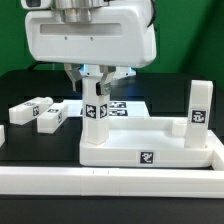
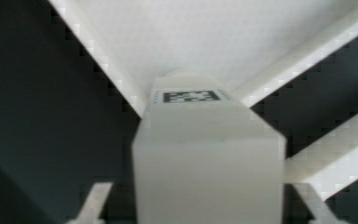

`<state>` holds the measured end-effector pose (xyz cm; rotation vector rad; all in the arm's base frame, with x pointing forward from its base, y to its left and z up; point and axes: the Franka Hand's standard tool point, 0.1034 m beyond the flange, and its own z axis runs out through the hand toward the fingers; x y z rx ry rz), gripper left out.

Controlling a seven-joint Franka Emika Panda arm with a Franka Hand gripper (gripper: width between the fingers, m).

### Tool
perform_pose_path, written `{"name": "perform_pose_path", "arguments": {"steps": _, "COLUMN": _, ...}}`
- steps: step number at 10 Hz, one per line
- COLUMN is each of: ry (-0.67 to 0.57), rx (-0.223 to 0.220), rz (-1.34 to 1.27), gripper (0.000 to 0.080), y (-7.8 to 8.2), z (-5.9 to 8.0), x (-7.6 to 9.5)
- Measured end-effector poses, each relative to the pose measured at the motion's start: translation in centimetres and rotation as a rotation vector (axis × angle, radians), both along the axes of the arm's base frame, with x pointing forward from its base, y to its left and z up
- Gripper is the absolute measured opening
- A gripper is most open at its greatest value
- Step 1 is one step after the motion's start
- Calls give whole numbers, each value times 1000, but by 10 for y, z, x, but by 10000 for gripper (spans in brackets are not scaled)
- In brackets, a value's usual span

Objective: Assemble desk

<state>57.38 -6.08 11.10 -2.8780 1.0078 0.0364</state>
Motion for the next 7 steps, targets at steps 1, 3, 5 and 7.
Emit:
{"name": "perform_pose_path", "arguments": {"steps": 1, "ry": 5, "rx": 12, "rz": -113, "gripper": 291, "y": -2, "z": 0, "x": 0}}
{"name": "perform_pose_path", "arguments": {"steps": 3, "ry": 25, "rx": 28, "rz": -331, "gripper": 291, "y": -3, "z": -1, "x": -1}}
{"name": "perform_pose_path", "arguments": {"steps": 5, "ry": 52, "rx": 36, "rz": -563, "gripper": 291, "y": 1, "z": -1, "x": -1}}
{"name": "perform_pose_path", "arguments": {"steps": 7, "ry": 71, "rx": 46, "rz": -732, "gripper": 291, "y": 4, "z": 0, "x": -1}}
